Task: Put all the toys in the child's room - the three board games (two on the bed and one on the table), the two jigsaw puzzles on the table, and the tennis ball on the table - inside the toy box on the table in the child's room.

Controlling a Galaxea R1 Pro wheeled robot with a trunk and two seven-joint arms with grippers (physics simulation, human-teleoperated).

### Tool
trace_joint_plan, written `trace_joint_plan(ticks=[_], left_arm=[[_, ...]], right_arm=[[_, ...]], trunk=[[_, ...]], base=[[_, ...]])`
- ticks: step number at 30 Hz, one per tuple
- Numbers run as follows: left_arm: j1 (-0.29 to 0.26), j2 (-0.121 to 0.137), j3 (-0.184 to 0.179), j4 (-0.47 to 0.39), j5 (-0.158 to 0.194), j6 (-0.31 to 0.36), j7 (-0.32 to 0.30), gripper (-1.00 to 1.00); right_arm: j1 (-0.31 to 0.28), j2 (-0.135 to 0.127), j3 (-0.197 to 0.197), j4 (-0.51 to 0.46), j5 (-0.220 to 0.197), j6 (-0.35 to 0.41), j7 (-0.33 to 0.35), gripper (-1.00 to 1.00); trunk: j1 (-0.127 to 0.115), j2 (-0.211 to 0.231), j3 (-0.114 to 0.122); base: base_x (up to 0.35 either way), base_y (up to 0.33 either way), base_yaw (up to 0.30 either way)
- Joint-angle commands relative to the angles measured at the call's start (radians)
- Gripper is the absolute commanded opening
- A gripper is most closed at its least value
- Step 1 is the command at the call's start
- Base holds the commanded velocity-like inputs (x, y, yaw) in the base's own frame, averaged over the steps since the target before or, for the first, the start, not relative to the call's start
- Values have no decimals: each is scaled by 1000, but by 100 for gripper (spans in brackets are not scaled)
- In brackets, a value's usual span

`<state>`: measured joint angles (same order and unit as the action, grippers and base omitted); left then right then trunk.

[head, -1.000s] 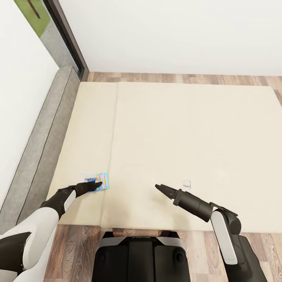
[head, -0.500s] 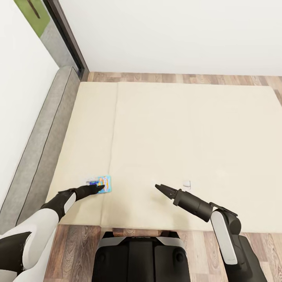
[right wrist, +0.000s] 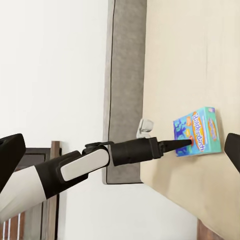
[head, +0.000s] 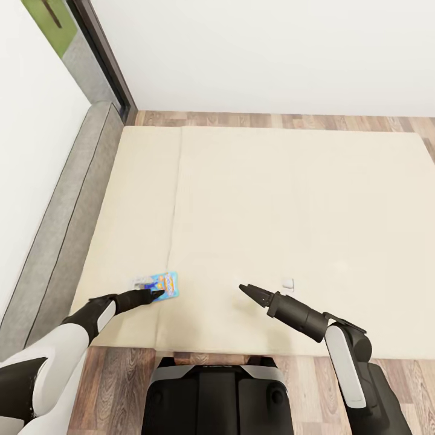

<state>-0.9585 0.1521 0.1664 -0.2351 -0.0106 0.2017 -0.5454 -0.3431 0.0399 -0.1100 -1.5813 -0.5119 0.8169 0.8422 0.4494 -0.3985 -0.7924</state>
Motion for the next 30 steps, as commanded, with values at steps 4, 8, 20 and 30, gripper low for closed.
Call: trace_joint_plan(ticks=[4, 8, 20, 30], left_arm=[[0, 8, 9, -1, 0, 10, -18, 100], [0, 17, 9, -1, 0, 10, -53, 100], [0, 20, 8, -1, -1, 10, -94, 100], [0, 20, 9, -4, 0, 10, -97, 100]], right_arm=[[0, 1, -2, 0, 0, 5, 3, 100], [0, 0, -2, 0, 0, 5, 3, 100], [0, -1, -3, 0, 0, 5, 4, 100], [0, -2, -3, 0, -1, 5, 5, 100]], trunk=[[1, -1, -1], [1, -1, -1], [1, -1, -1], [1, -1, -1]], base=[[0, 0, 0], [0, 0, 0], [0, -25, 0], [0, -19, 0]])
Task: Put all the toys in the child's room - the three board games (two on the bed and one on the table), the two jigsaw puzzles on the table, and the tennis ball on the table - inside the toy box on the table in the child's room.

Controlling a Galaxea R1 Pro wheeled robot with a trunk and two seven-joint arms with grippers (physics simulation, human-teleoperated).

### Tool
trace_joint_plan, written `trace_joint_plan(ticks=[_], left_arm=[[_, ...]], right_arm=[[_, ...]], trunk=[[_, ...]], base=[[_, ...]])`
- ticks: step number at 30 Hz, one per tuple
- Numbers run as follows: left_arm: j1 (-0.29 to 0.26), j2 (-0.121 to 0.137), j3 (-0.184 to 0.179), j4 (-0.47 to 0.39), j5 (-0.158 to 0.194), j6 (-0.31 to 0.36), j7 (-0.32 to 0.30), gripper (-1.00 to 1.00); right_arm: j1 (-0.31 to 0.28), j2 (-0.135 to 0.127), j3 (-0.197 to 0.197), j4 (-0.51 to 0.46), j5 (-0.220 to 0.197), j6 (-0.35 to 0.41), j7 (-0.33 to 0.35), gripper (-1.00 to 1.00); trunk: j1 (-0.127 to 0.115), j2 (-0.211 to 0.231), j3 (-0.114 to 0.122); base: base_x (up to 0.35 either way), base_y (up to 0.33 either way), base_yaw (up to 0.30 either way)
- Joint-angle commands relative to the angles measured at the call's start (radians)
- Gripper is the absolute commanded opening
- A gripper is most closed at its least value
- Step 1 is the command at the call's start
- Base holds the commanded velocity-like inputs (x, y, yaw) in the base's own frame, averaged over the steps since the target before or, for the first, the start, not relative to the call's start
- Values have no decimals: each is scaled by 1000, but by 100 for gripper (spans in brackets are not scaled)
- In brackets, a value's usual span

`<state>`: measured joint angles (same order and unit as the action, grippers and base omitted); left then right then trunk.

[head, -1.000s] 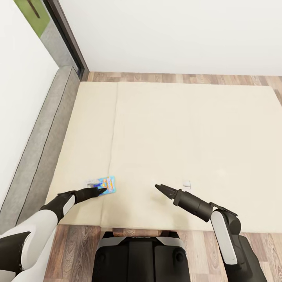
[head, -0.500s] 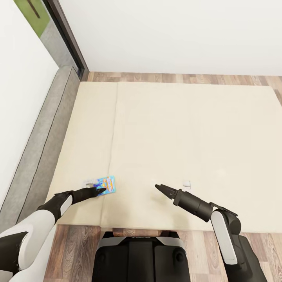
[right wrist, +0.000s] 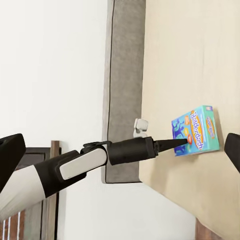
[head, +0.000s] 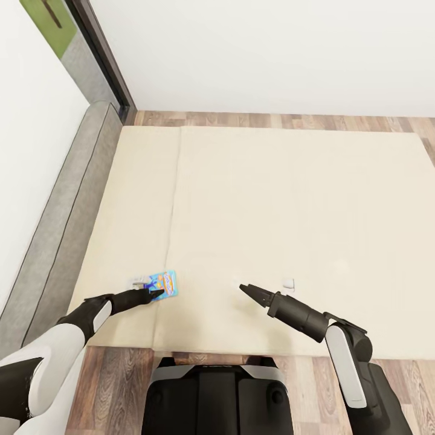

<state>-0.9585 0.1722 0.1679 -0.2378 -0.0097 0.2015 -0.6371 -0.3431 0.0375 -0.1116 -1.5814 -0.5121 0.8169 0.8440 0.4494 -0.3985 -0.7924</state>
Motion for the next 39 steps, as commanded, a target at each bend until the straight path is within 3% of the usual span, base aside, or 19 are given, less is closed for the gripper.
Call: trace_joint_plan(ticks=[1, 23, 39], left_arm=[[0, 0, 8, -2, -2, 10, -5, 100], [-1, 29, 15, -7, 4, 17, 10, 100], [-9, 30, 16, -12, 5, 11, 22, 100]], right_arm=[[0, 0, -2, 0, 0, 5, 3, 100], [0, 0, -2, 1, -2, 7, 4, 100], [0, 2, -1, 1, -2, 7, 3, 100]], trunk=[[1, -1, -1], [1, -1, -1], [1, -1, -1]], base=[[0, -1, 0], [0, 0, 0], [0, 0, 0]])
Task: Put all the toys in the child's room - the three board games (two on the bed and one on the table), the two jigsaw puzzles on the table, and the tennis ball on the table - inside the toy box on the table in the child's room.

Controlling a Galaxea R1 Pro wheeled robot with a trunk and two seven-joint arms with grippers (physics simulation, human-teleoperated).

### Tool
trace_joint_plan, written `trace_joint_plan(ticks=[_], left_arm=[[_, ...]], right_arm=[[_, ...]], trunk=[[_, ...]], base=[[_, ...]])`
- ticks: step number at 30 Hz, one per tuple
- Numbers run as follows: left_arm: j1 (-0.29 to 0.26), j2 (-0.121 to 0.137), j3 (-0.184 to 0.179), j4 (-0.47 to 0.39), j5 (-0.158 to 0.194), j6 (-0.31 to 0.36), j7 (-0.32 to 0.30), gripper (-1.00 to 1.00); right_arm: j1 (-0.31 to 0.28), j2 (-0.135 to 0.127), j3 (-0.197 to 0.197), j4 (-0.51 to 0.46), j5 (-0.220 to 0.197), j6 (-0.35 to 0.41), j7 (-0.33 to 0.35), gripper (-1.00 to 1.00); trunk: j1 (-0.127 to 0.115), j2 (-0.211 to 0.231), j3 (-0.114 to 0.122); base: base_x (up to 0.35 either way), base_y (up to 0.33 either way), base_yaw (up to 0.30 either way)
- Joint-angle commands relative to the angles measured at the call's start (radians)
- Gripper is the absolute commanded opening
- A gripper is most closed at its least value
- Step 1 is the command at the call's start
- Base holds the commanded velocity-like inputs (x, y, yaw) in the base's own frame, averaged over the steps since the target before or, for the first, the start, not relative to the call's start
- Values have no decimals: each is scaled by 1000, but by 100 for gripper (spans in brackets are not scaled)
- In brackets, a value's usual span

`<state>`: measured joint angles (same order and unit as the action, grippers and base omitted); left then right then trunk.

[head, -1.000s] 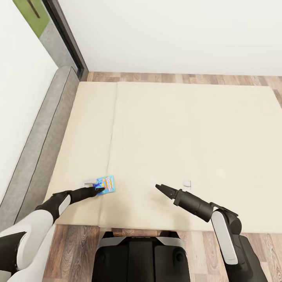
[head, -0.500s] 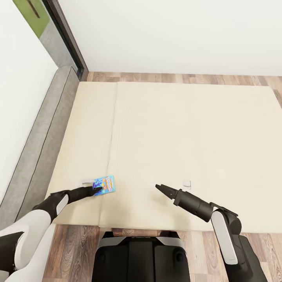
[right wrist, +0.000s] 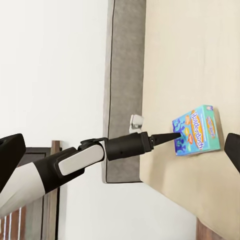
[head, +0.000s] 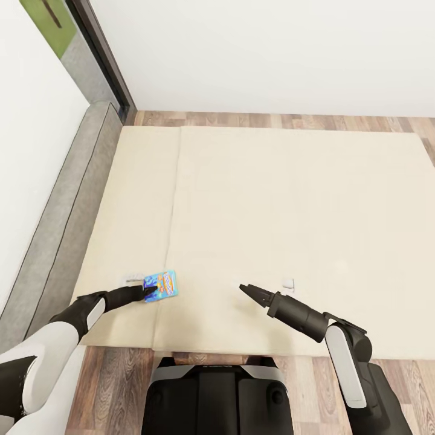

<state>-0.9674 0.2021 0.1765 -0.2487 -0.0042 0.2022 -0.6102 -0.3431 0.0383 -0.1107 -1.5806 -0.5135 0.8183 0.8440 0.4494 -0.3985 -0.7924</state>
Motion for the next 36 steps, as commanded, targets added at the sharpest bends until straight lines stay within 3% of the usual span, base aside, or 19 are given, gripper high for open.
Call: trace_joint_plan(ticks=[1, 36], left_arm=[[0, 0, 8, -1, 0, 9, -5, 100], [0, -12, 8, -32, 1, 4, -3, 100]], right_arm=[[0, 1, -2, 0, 0, 5, 3, 100], [0, -2, -4, -1, 0, 5, 5, 100]], trunk=[[1, -1, -1], [1, -1, -1]], base=[[0, 0, 0], [0, 0, 0]])
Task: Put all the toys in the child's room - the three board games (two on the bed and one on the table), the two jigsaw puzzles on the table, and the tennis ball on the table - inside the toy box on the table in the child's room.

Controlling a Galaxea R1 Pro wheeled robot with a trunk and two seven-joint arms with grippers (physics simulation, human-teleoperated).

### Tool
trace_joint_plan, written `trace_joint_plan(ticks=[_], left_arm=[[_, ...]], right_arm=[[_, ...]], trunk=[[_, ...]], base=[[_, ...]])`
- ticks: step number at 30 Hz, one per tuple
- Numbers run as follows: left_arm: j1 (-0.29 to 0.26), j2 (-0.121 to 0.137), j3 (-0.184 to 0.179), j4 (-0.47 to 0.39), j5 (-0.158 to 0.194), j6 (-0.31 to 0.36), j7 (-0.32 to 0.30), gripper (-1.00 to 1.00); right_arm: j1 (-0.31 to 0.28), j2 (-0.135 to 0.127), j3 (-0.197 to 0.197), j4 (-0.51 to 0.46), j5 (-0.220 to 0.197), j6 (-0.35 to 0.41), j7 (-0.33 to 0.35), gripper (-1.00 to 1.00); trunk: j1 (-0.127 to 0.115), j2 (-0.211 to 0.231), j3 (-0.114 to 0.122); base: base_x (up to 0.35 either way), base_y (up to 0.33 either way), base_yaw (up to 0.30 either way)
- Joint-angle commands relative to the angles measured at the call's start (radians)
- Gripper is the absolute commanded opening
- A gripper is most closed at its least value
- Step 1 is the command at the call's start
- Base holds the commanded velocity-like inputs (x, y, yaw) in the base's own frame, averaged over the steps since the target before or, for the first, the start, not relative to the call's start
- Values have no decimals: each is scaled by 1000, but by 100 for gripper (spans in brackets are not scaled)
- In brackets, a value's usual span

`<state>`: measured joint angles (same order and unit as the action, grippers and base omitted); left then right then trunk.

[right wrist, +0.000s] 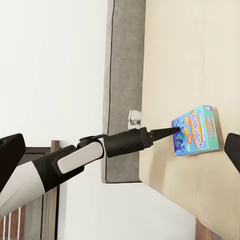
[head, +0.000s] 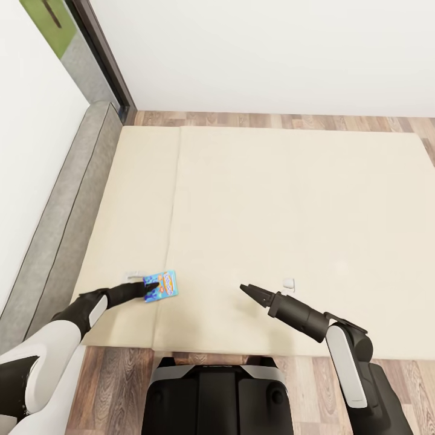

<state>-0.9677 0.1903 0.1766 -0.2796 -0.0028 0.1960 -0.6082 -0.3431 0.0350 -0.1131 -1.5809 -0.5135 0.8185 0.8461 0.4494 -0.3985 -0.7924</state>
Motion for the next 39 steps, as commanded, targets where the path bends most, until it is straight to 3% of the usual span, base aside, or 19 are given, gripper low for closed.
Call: trace_joint_plan(ticks=[1, 10, 23, 39], left_arm=[[0, -1, 8, -2, 0, 10, -5, 100], [0, -7, 8, -15, 0, 10, -5, 100], [0, -41, 6, -16, -2, 9, -5, 100], [0, -46, 6, -18, -2, 10, -5, 100]], right_arm=[[0, 1, -2, 0, 0, 5, 3, 100], [0, 2, -1, -1, 0, 5, 3, 100], [0, 0, -2, -1, 0, 5, 4, 100], [0, 0, -3, 0, 0, 5, 2, 100]], trunk=[[1, -1, -1], [1, -1, -1], [1, -1, -1], [1, -1, -1]], base=[[0, 0, 0], [0, 0, 0], [0, -2, 0], [0, -75, 0]])
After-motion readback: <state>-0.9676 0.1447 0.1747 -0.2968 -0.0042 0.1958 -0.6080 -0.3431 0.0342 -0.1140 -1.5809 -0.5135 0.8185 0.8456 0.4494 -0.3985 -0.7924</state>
